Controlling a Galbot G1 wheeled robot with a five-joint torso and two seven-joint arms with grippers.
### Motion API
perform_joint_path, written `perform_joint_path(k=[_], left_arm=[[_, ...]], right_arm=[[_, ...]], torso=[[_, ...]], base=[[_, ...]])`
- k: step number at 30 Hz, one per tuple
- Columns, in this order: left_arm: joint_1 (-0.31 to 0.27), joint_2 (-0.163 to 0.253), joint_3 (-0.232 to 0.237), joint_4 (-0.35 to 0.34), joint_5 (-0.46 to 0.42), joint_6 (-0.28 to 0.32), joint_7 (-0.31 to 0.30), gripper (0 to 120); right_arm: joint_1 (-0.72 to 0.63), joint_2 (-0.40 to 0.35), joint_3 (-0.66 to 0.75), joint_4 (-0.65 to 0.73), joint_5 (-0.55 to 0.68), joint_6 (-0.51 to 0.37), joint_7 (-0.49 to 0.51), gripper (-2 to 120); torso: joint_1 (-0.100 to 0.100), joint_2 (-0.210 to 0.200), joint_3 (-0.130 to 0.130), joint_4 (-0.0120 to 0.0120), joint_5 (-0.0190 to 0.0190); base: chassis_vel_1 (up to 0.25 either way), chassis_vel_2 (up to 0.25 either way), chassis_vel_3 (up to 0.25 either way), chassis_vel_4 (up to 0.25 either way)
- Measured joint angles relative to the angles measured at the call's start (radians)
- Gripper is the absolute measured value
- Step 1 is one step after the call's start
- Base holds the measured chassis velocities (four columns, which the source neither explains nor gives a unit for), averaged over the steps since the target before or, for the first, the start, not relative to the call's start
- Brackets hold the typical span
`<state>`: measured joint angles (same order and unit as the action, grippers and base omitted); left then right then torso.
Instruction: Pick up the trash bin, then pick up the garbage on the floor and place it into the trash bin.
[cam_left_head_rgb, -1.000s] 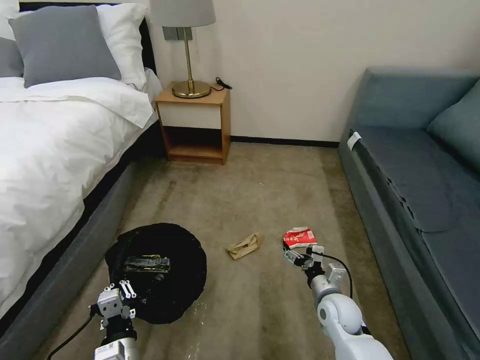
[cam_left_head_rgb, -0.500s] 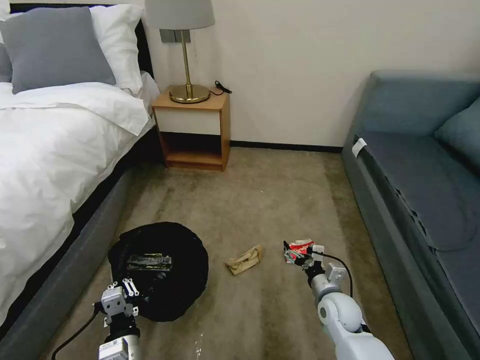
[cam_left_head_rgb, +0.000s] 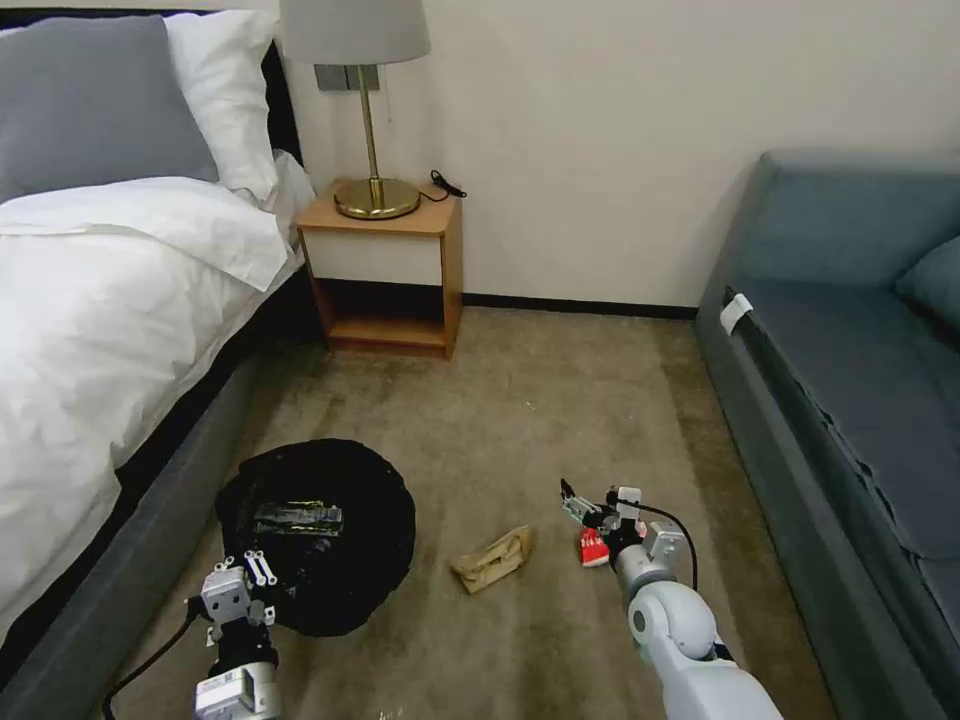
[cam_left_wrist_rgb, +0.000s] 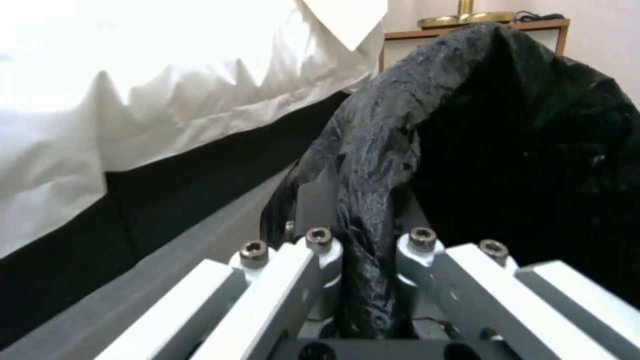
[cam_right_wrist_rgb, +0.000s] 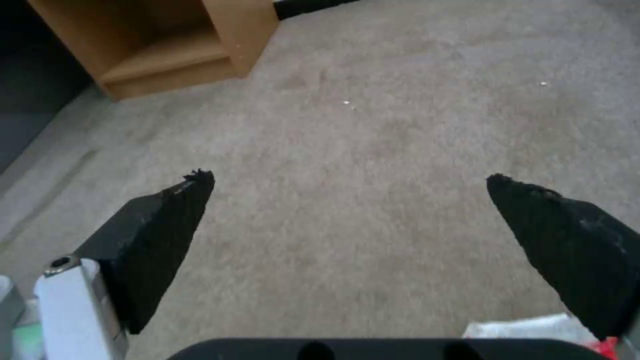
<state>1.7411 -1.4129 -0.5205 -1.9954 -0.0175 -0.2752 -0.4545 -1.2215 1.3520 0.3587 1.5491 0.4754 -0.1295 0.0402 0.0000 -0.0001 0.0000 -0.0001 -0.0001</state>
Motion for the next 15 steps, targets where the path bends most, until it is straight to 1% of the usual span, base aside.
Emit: perform_joint_path(k=[5,9,15], left_arm=[[-0.006,0.001,0.001,0.003,-0.003,0.002,0.002,4],[-0.009,0.000,0.005,0.004,-0.003,0.005,0.002,4],[-0.028,0.006,0.008,-0.005,-0.004,0.023,0.007,4]], right_arm=[[0.007,-0.001,-0.003,-0.009,-0.001,0.002,-0.002,100],[0.016,-0.002,-0.006,-0.021,0.000,0.003,-0.002,100],[0.031,0.000,-0.007,-0.029,0.005,0.003,-0.002,100]], torso=[[0.000,0.000,0.000,0.0001,0.0001],[0.000,0.000,0.000,0.0001,0.0001],[0.000,0.000,0.000,0.0001,0.0001]], base=[[-0.096,0.079,0.081,-0.074],[-0.052,0.074,0.052,-0.063],[-0.081,0.065,0.066,-0.075]])
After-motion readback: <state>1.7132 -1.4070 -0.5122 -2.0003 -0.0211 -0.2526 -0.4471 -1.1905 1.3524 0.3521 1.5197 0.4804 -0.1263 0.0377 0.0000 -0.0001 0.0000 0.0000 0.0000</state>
